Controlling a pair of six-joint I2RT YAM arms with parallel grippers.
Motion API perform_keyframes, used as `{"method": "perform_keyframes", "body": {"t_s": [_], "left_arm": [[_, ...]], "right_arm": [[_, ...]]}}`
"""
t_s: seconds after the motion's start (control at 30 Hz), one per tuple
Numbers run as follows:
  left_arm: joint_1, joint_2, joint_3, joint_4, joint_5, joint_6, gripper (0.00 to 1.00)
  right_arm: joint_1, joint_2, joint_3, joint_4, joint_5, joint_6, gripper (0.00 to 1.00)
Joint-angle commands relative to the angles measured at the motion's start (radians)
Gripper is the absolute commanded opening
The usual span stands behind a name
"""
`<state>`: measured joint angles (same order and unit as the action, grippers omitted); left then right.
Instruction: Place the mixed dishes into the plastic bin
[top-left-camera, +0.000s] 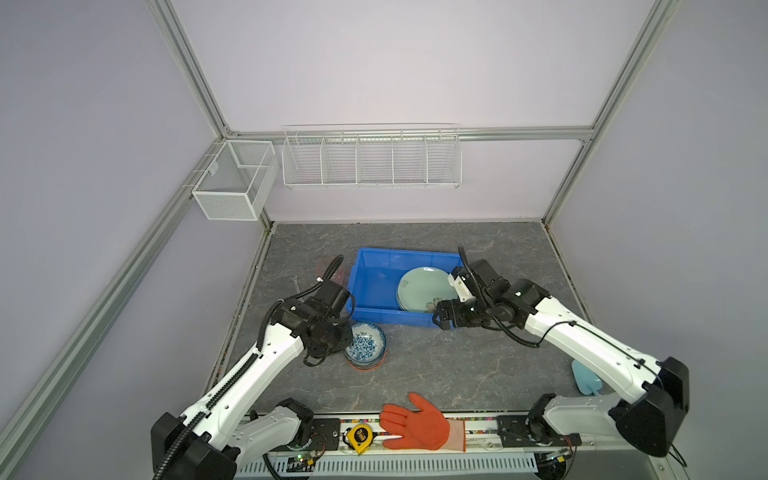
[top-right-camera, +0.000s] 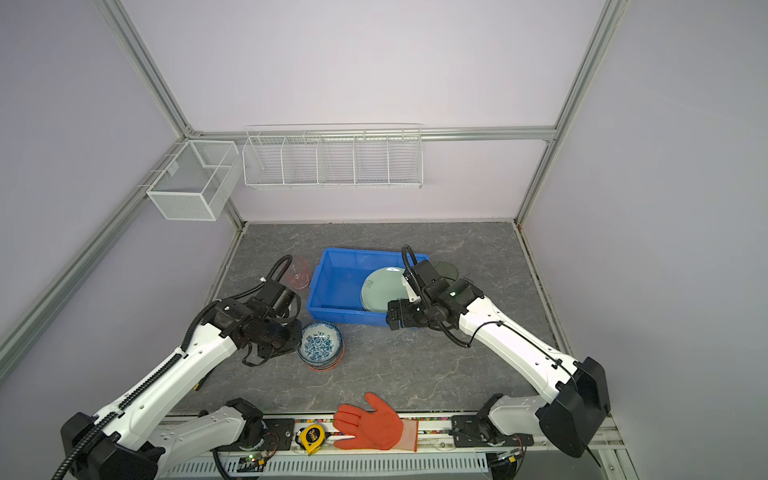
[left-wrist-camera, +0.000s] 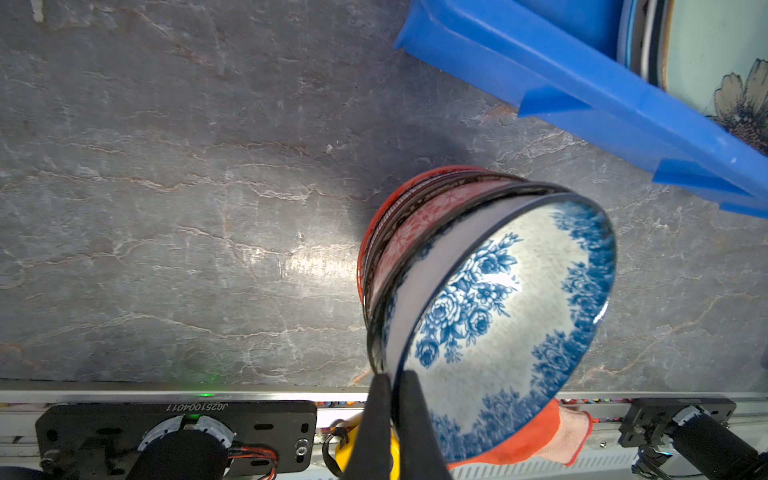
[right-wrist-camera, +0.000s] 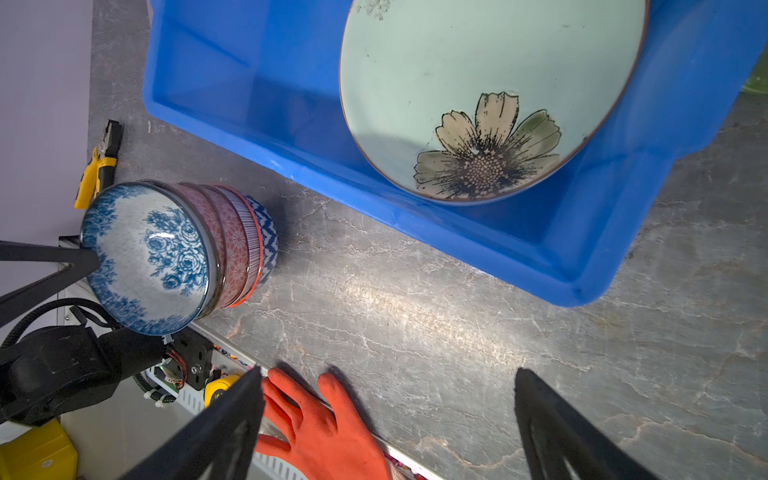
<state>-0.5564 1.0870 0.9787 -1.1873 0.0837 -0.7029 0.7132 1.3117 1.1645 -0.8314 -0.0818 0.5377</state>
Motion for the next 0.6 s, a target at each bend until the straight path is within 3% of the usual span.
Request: {"method": "perform_keyframes", "body": {"t_s": [0.0, 0.23, 0.57], "left_arm": [[0.004, 0.011, 0.014, 0.009, 0.022, -0.007, 0.04], [0.004, 0.040, 0.021, 0.012, 0.012, 0.006, 0.19], [0.004, 0.072, 0.029, 0.000, -0.022, 0.024, 0.24]], "right_arm": [[-0.006, -0.010, -0.017, 0.017, -0.019, -0.009, 0.95], [-0.009, -0.007, -0.016, 0.017, -0.019, -0.011, 0.95], [-0.013, 0.000, -0.020, 0.018, -0.021, -0.014, 0.95]]}}
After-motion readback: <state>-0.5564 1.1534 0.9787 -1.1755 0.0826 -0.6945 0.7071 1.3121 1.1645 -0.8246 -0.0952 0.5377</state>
